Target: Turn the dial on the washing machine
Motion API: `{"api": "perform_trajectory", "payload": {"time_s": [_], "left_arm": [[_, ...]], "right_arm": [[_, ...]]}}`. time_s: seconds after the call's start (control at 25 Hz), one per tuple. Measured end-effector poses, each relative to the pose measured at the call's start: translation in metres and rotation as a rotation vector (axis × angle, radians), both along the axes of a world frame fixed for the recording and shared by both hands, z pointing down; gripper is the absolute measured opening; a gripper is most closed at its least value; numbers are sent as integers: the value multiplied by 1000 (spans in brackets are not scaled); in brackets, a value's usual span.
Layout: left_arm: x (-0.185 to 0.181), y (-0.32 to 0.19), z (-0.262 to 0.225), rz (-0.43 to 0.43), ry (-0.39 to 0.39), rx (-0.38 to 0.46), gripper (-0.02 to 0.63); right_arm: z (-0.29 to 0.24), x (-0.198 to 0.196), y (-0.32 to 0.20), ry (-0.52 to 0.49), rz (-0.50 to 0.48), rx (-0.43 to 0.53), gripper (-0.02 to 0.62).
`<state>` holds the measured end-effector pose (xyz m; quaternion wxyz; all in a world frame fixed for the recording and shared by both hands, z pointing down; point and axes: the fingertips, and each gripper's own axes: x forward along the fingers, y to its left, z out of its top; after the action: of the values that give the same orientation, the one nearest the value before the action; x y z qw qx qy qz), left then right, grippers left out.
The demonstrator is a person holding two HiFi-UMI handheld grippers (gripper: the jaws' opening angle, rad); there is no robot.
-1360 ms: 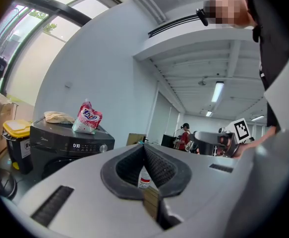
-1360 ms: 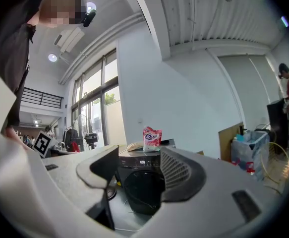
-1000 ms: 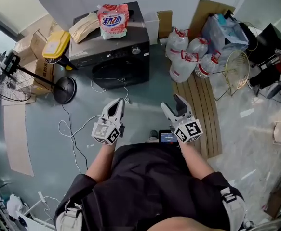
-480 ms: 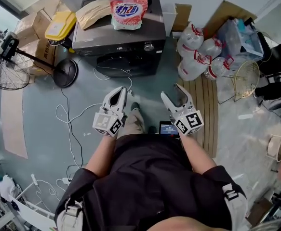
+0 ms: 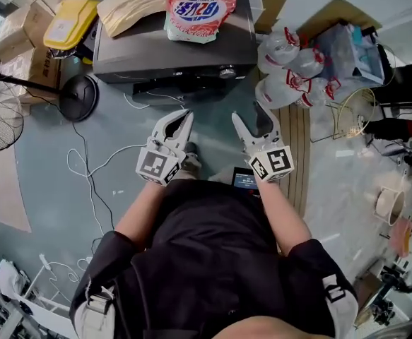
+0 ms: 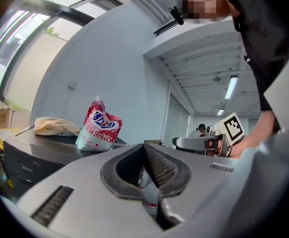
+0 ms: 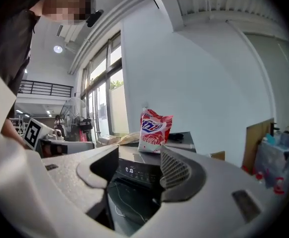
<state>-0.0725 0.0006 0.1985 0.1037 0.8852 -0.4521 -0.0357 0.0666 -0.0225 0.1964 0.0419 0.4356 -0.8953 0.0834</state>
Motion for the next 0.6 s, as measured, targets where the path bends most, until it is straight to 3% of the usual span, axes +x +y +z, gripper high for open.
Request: {"api": "perform_trajectory", "payload": {"time_s": [0.24, 0.6], "left_arm": [[5, -46, 36, 25, -5, -28, -6], [16, -76, 92, 4, 5, -82, -6]], "right_arm": [[39, -9, -58, 59, 20, -9, 265], [133, -3, -107, 28, 104, -95, 265]]}}
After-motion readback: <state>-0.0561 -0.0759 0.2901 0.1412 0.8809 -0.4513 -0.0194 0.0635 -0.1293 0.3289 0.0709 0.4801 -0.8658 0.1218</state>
